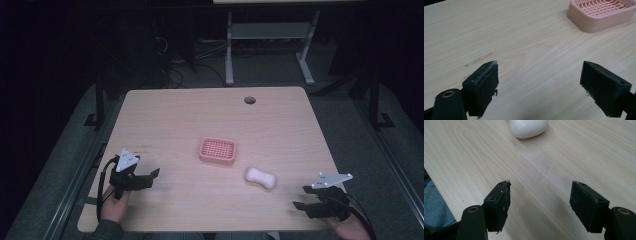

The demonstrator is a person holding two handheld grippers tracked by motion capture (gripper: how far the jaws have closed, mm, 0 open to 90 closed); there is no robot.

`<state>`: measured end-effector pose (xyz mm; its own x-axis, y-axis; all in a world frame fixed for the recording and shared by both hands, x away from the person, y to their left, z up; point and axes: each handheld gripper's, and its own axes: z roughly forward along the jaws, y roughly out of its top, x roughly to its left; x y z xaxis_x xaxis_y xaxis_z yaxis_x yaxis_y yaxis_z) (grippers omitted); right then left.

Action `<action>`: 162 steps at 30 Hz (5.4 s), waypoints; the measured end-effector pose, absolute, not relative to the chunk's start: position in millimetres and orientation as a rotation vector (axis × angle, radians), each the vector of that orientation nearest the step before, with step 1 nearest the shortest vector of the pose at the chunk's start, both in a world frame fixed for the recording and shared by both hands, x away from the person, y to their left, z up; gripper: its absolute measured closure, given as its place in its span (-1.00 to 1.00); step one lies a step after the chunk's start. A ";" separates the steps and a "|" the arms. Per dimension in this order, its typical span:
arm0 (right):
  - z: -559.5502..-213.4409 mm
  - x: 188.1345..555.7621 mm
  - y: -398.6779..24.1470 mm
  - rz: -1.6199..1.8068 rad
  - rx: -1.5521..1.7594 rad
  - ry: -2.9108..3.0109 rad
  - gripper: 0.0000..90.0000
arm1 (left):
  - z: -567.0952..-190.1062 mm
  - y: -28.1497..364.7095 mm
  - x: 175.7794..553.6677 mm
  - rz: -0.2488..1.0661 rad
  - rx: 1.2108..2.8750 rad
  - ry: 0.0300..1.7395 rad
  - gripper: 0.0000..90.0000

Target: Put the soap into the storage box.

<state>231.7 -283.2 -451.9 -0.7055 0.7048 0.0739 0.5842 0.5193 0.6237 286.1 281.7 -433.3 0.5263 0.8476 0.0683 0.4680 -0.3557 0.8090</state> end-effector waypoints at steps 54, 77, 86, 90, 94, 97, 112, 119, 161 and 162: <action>-423.0 314.7 -180.9 0.770 0.726 2.816 -0.26 | -431.0 287.1 286.7 0.644 1.988 1.072 -0.67; -439.1 330.6 -166.9 0.634 0.717 2.887 -0.11 | -430.8 287.1 286.9 0.644 1.986 1.071 -0.67; -441.7 332.4 -164.8 0.613 0.704 2.905 0.02 | -431.0 286.8 287.0 0.644 1.984 1.070 -0.67; -441.9 332.4 -164.2 0.610 0.703 2.903 0.02 | -430.8 286.9 287.1 0.640 1.984 1.073 -0.67; -442.3 332.2 -163.5 0.606 0.698 2.902 0.03 | -431.0 286.8 287.1 0.643 1.986 1.070 -0.67; -442.8 332.1 -162.7 0.602 0.690 2.900 0.03 | -431.2 286.8 287.1 0.641 1.987 1.070 -0.67; -446.4 332.0 -158.0 0.585 0.686 2.900 0.04 | -431.6 286.0 287.3 0.637 1.986 1.070 -0.67; -446.2 332.4 -157.5 0.581 0.674 2.897 0.07 | -431.4 286.5 287.0 0.638 1.984 1.072 -0.67; -391.4 349.7 -135.1 0.640 0.544 2.861 0.08 | -431.3 286.8 287.5 0.637 1.970 1.083 -0.67; -390.5 351.4 -133.3 0.639 0.535 2.861 0.08 | -431.5 286.7 287.6 0.637 1.969 1.081 -0.67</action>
